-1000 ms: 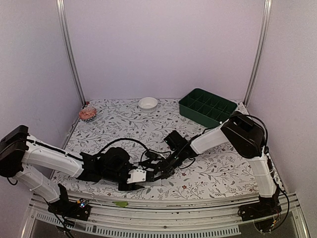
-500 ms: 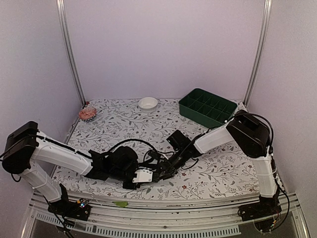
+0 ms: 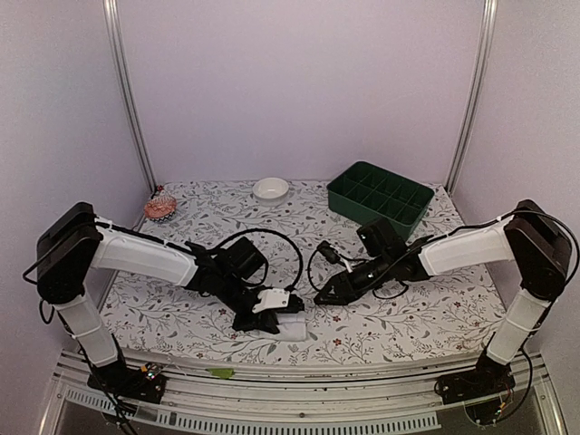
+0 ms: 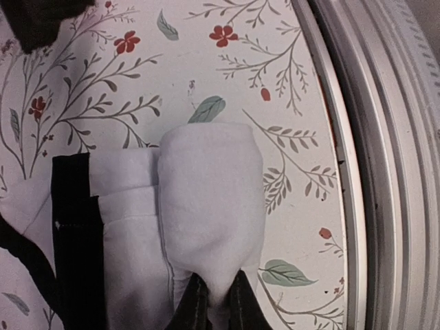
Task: Roll the underwear
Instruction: Roll the underwear at the center of the board.
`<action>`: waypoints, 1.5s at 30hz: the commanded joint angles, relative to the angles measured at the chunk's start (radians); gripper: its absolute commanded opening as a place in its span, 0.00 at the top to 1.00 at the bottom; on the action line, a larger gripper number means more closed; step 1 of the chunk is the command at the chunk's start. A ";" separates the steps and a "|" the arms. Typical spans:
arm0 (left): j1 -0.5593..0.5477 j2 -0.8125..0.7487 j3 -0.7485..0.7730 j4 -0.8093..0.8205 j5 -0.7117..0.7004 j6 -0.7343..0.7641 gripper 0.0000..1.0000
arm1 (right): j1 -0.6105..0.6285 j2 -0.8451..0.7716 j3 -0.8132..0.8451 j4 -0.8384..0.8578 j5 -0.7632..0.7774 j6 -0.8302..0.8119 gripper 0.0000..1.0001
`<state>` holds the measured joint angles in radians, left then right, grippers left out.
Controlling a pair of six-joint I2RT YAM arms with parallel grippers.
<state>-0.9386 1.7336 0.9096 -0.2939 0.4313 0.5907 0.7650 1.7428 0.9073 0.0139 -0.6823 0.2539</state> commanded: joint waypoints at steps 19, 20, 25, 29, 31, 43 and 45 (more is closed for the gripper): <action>0.150 0.283 0.206 -0.376 0.372 0.000 1.00 | 0.362 0.109 0.133 -0.007 0.423 -0.555 0.50; 0.151 0.283 0.207 -0.376 0.375 0.000 1.00 | 0.368 0.124 0.145 -0.013 0.433 -0.570 0.50; 0.154 0.286 0.206 -0.377 0.380 -0.003 1.00 | 0.380 0.182 0.157 -0.055 0.457 -0.618 0.53; 0.160 0.287 0.201 -0.375 0.377 -0.002 1.00 | 0.388 0.171 0.130 -0.065 0.453 -0.619 0.63; 0.163 0.286 0.202 -0.373 0.376 -0.002 1.00 | 0.392 0.161 0.118 -0.067 0.448 -0.617 0.67; 0.221 0.030 0.080 -0.144 0.203 -0.099 0.51 | 0.349 0.204 0.191 -0.174 0.192 -0.434 1.00; 0.233 -0.058 0.027 -0.057 0.155 -0.115 0.47 | 0.315 0.220 0.207 -0.190 0.117 -0.353 1.00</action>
<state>-0.7521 1.8259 1.0088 -0.5144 0.7261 0.5236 1.1233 1.9163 1.0824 -0.0662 -0.3683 -0.2588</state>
